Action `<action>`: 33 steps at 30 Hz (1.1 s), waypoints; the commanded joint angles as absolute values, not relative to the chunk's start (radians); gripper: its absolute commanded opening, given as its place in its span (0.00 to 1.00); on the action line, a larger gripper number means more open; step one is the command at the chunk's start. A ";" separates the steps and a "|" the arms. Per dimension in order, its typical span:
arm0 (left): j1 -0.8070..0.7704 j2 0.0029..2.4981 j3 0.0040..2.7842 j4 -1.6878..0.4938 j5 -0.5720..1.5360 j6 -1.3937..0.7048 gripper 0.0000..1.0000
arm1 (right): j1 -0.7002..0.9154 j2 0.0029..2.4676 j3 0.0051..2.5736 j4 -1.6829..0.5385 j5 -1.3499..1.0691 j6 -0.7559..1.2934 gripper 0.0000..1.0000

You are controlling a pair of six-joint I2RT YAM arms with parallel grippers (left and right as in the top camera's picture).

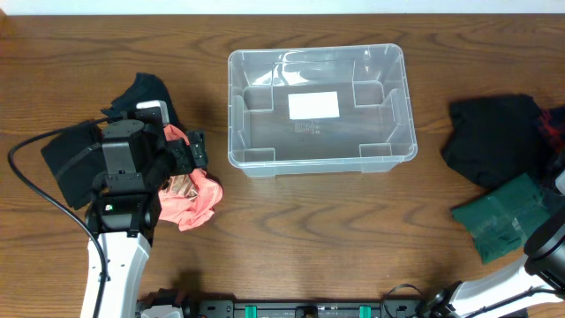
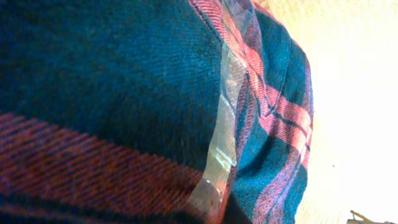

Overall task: Pack container
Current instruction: 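Carry the plaid shirt with the right gripper into the container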

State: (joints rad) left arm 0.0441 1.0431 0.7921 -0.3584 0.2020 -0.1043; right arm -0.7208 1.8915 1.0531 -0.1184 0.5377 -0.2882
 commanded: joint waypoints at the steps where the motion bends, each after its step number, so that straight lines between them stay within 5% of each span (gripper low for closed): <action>1: 0.044 1.045 0.816 -0.353 0.186 -0.099 0.98 | -0.672 1.848 1.070 -0.114 0.549 -0.266 0.01; 17: 0.044 1.045 0.816 -0.354 0.186 -0.099 0.98 | -0.256 1.461 1.201 -0.112 0.549 -0.428 0.01; 33: 0.044 1.045 0.816 -0.370 0.114 -0.103 0.98 | 0.396 1.525 1.280 -0.119 0.550 -0.339 0.01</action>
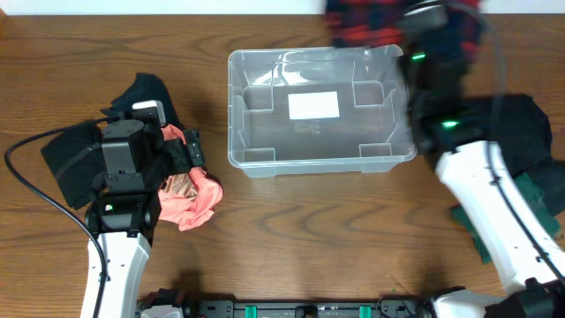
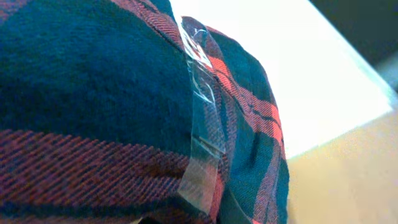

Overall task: Pack container
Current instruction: 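Carry the plaid shirt with the right gripper into the container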

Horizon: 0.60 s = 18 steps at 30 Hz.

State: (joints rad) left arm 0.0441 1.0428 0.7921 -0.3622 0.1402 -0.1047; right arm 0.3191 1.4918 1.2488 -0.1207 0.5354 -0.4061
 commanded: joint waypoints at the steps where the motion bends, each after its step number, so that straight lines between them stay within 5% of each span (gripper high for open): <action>1: 0.044 1.045 0.816 -0.374 0.113 -0.103 0.98 | 0.425 1.544 1.280 -0.123 0.550 -0.316 0.01; 18: 0.044 1.045 0.816 -0.395 0.080 -0.103 0.98 | 0.620 1.937 1.280 -0.222 0.548 -0.187 0.01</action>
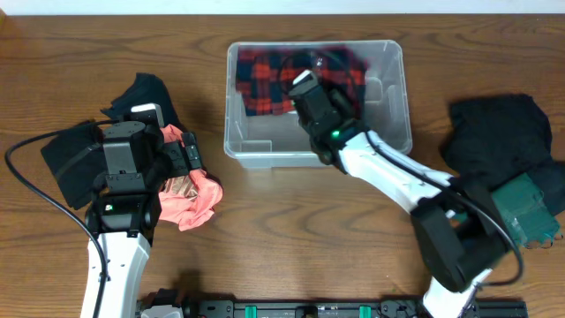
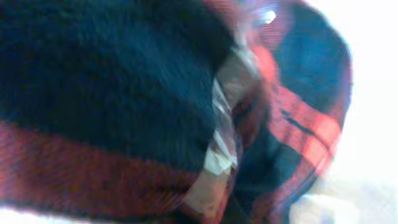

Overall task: Pack container
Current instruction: 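Carry the plaid shirt with the right gripper into the container, then open the right gripper and withdraw it from the container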

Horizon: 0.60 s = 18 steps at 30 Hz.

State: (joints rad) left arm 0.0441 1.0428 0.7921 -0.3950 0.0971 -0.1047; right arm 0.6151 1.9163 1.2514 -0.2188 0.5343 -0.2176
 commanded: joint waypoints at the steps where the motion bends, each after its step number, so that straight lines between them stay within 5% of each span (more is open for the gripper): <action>1: 0.044 1.045 0.816 -0.395 0.080 -0.103 0.98 | 0.621 1.938 1.280 -0.226 0.548 -0.186 0.01; 5: 0.044 1.045 0.816 -0.393 0.080 -0.103 0.98 | 0.623 1.935 1.280 -0.224 0.548 -0.187 0.03; 10: 0.044 1.045 0.816 -0.384 0.080 -0.103 0.98 | 0.623 1.935 1.280 -0.220 0.551 -0.188 0.52; 18: 0.044 1.045 0.816 -0.383 0.080 -0.103 0.98 | 0.612 1.813 1.284 -0.171 0.595 -0.199 0.73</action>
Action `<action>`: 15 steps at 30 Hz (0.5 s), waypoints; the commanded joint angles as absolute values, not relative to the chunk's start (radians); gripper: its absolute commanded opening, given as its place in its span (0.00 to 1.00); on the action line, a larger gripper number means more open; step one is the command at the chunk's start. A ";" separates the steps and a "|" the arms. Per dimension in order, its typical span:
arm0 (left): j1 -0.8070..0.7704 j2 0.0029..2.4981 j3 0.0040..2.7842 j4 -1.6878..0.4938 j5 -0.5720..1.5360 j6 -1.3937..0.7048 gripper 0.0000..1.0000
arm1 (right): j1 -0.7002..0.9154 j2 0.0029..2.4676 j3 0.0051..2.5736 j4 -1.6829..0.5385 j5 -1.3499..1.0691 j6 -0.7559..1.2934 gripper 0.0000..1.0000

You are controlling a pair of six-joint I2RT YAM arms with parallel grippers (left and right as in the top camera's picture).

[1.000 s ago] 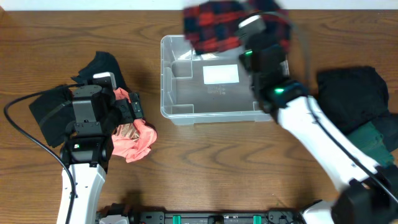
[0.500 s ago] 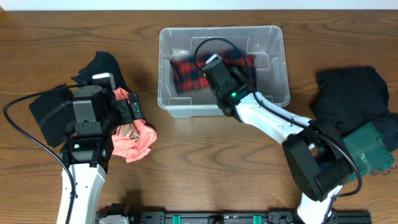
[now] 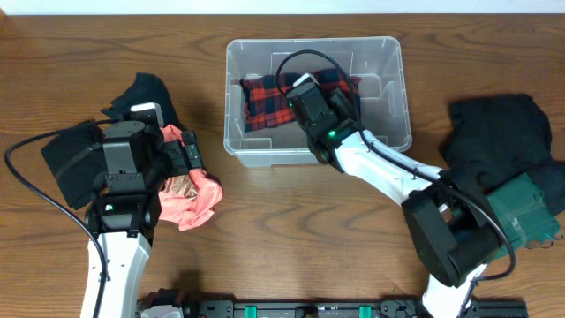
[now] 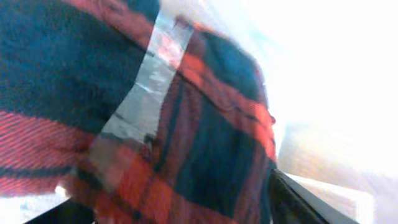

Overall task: Pack container
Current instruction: 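Open the right gripper and withdraw it from the container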

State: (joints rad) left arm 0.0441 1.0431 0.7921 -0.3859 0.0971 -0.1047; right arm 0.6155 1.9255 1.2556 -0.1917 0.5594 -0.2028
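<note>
The clear plastic container (image 3: 402,88) stands at the back middle of the table. A red and dark blue plaid cloth (image 3: 265,99) lies inside its left half. My right gripper (image 3: 306,99) is down in the container, shut on that plaid cloth (image 4: 205,124), which fills the right wrist view. Only one dark finger (image 4: 305,202) shows at its lower right. My left gripper (image 3: 196,150) rests at the left over a pink cloth (image 3: 199,196). How its jaws stand is unclear from above.
A black cloth (image 3: 146,91) lies behind the left arm and another dark piece (image 3: 66,159) lies to its left. At the right edge sit a black garment (image 3: 490,137) and a green folded cloth (image 3: 521,212).
The plaid cloth now lies lower and more bunched in the container's left half. My right gripper has shifted slightly, and one of its fingers now shows. The left arm has not moved.
My right gripper was off the right edge with the plaid cloth filling its view and the container empty. Then it held the cloth above the container's back right corner. Then the cloth was spread inside the container, and now it sits bunched at the left half.
</note>
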 commanded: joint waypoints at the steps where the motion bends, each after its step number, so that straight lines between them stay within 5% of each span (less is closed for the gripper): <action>1: 0.044 1.045 0.816 -0.383 0.080 -0.103 0.98 | 0.604 1.784 1.284 -0.169 0.594 -0.198 0.73; 15: 0.044 1.045 0.816 -0.380 0.081 -0.103 0.98 | 0.150 1.558 1.275 -0.526 0.484 0.063 0.79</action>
State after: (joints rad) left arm 0.0441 1.0431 0.7921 -0.3855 0.0971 -0.1047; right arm 0.2291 1.5284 1.2930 -0.4591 0.5453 -0.0116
